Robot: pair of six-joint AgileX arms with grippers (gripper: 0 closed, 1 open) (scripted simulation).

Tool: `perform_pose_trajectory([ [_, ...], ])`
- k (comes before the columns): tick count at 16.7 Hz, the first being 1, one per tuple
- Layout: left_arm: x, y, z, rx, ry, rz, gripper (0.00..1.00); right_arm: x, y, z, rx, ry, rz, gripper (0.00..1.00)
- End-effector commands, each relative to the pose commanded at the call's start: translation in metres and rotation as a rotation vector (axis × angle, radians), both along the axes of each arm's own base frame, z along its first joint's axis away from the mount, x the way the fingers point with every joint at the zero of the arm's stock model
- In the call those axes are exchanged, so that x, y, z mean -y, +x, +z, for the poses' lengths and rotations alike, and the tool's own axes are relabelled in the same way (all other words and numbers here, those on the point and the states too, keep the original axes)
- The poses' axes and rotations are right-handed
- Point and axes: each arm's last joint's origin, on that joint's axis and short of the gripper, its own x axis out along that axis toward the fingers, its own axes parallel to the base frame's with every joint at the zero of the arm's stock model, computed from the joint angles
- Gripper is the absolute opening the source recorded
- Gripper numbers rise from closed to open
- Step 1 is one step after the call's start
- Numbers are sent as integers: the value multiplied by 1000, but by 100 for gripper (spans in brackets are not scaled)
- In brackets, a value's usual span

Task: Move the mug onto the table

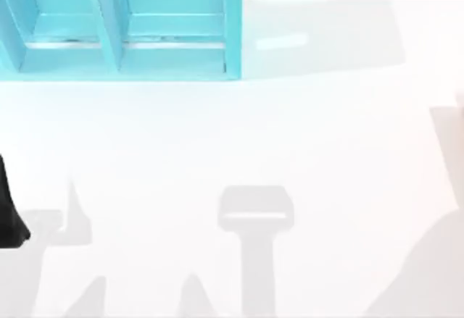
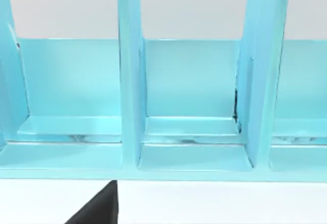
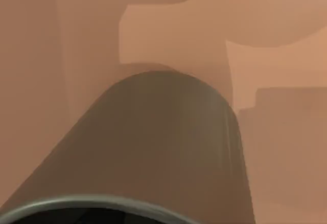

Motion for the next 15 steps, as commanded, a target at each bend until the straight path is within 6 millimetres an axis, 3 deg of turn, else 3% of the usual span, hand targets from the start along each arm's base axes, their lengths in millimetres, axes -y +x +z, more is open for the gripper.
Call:
perform_pose_trajectory([
  [11,0,0,0,0,0,0,100,0,0,0,0,0,0,2],
  [15,0,0,0,0,0,0,100,0,0,0,0,0,0,0],
])
